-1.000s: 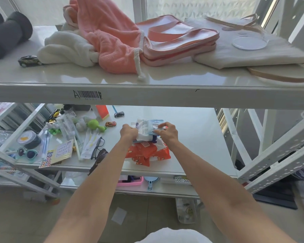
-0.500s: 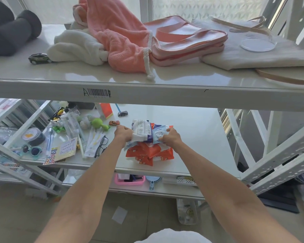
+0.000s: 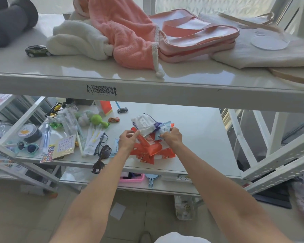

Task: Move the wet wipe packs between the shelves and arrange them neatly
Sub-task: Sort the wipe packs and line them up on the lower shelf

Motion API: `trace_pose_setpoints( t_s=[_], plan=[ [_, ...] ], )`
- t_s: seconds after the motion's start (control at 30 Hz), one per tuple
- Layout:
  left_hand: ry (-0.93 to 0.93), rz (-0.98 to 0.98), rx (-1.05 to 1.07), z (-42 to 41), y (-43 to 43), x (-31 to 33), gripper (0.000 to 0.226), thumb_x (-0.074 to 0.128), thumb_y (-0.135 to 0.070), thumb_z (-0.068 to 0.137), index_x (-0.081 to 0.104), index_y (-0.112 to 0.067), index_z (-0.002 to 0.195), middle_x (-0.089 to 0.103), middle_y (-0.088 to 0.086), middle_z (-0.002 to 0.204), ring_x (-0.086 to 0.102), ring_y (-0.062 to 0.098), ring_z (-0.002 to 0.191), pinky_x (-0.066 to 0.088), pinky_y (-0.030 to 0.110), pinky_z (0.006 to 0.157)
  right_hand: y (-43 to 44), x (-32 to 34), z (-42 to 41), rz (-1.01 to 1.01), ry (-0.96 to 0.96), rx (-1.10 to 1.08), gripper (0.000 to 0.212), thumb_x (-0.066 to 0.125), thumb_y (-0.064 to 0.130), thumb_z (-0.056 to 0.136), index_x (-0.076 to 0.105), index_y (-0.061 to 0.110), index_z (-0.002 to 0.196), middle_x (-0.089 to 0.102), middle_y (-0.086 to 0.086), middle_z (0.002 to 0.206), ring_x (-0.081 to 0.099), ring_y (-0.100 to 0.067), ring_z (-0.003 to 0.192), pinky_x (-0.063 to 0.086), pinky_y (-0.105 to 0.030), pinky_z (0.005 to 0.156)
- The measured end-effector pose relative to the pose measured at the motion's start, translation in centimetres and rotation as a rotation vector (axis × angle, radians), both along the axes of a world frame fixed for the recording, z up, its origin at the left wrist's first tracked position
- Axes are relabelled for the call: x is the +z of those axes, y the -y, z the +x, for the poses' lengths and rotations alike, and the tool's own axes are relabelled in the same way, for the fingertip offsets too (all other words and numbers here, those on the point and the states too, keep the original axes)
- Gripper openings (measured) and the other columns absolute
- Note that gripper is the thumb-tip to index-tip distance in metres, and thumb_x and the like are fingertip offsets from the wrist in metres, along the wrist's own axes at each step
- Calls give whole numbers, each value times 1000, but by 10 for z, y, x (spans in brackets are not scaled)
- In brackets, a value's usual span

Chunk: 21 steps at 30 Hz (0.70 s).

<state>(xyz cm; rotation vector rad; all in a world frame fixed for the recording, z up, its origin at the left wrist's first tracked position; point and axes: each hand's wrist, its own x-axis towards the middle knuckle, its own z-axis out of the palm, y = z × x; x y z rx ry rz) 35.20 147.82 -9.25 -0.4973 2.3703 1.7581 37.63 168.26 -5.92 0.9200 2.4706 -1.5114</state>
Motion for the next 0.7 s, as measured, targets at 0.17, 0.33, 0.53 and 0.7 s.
trace_pose_setpoints(
  t_s=[0.17, 0.33, 0.53, 0.7],
  plan=[
    [-100, -63, -73, -1, -1, 17, 59, 81, -32, 87, 55, -27, 140, 50, 6, 135, 54, 24, 122, 53, 45, 104, -11, -6, -2, -64, -1, 41, 37, 78, 20, 72, 68, 12, 107, 75, -12, 108, 72, -29, 99, 60, -43, 88],
    [-148, -361, -471, -26, -15, 37, 56, 57, -42, 87, 58, -39, 143, 32, 6, 167, 37, 31, 150, 32, 59, 121, -28, -9, 4, -196, -6, -23, 37, 77, 9, 73, 67, 8, 108, 75, -17, 105, 68, -25, 77, 59, -39, 71],
    [-265, -624, -669, -22, -33, 40, 54, 69, -31, 96, 56, -27, 149, 42, 9, 163, 34, 35, 152, 36, 54, 120, -40, -18, 10, -232, -10, -70, 34, 77, 10, 75, 68, 8, 107, 76, -13, 103, 70, -22, 76, 56, -33, 65],
    [-482, -551, -566, -8, -32, 43, 43, 56, 5, 101, 64, -9, 141, 54, 15, 152, 54, 42, 138, 45, 48, 115, -40, -24, 7, -238, -3, -74, 30, 77, 11, 79, 67, 8, 107, 76, -10, 101, 74, -23, 82, 63, -42, 82]
  ],
)
